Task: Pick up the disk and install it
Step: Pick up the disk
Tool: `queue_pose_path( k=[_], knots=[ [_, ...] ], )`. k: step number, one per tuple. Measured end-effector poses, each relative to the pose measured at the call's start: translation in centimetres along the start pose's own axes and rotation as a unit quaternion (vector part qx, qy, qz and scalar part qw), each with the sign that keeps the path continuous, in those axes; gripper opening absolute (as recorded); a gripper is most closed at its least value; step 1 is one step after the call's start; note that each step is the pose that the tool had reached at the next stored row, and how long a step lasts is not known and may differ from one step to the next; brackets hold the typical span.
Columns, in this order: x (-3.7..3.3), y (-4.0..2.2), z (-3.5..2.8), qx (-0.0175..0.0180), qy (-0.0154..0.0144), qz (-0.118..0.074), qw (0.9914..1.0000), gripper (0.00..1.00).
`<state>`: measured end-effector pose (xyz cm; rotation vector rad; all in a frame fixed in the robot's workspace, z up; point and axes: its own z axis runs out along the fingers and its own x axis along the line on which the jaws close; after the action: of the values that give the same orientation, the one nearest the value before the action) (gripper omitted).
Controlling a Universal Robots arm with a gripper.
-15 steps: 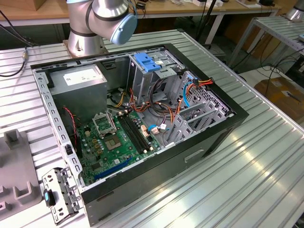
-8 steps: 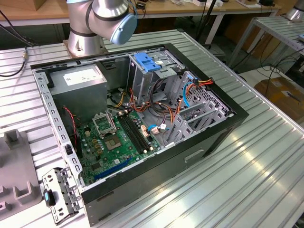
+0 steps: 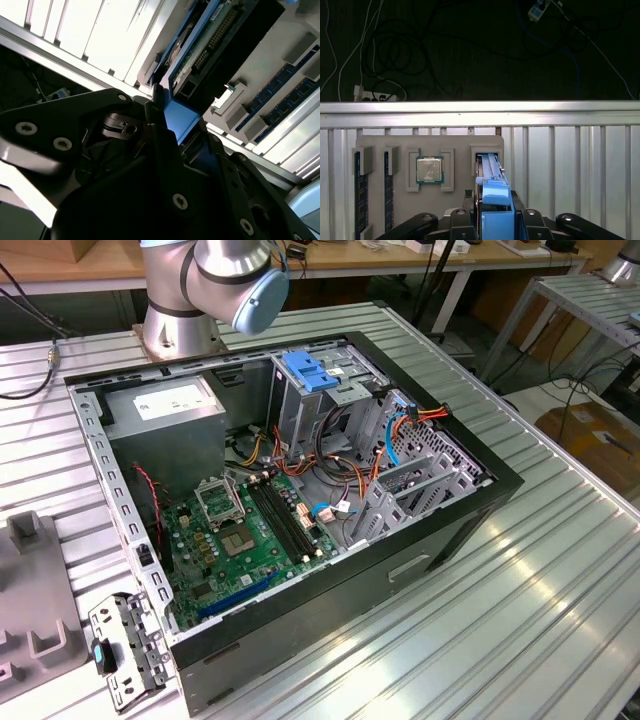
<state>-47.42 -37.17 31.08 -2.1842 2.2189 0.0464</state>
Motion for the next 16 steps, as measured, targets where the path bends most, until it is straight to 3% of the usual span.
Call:
queue_pose_path(
  k=[16],
  knots=[
    [0.01,0.0,0.17,0.0,0.0006,0.0,1.0,0.38]
  ],
)
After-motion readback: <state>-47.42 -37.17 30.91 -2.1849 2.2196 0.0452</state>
